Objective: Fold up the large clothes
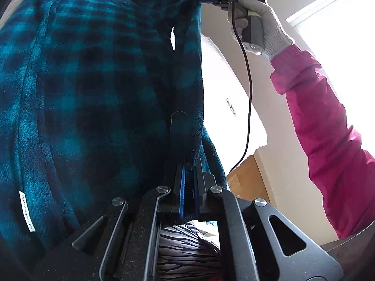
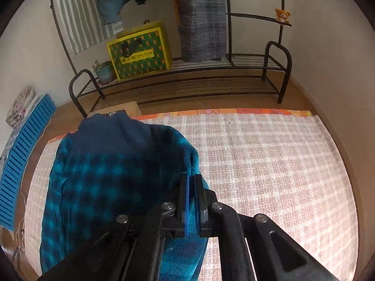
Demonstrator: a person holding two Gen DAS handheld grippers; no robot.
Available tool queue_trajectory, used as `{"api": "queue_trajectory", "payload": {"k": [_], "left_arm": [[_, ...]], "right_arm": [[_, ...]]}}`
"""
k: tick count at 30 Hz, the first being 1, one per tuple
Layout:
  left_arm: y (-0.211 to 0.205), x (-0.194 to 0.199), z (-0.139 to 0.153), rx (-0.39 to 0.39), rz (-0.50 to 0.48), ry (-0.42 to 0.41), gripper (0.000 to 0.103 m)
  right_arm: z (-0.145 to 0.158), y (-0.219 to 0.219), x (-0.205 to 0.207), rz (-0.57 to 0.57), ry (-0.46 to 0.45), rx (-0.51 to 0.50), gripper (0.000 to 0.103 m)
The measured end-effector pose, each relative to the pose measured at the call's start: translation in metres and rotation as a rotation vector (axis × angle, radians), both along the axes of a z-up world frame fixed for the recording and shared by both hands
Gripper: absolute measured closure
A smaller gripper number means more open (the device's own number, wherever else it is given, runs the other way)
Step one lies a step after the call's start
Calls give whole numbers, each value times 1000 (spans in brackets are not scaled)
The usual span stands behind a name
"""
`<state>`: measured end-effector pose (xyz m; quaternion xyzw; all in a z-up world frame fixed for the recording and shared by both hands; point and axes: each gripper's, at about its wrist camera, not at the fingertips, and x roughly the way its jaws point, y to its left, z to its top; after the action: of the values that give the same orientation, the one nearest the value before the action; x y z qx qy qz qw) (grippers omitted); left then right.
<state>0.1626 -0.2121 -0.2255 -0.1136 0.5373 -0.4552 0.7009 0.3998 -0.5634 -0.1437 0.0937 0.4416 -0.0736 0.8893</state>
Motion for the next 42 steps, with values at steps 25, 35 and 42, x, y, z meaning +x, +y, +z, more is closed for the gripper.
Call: {"api": "queue_trajectory", "payload": {"k": [25, 35, 42], "left_arm": [[20, -1, -7, 60, 55, 32, 83], [51, 29, -3, -53, 182, 143, 52], [25, 21, -30, 49, 132, 210, 67]], "right_arm": [[-8, 78, 3, 243, 21, 55, 78], [-45, 70, -221, 242, 170, 343, 70], [-120, 88, -288, 205, 285, 543, 68]]}}
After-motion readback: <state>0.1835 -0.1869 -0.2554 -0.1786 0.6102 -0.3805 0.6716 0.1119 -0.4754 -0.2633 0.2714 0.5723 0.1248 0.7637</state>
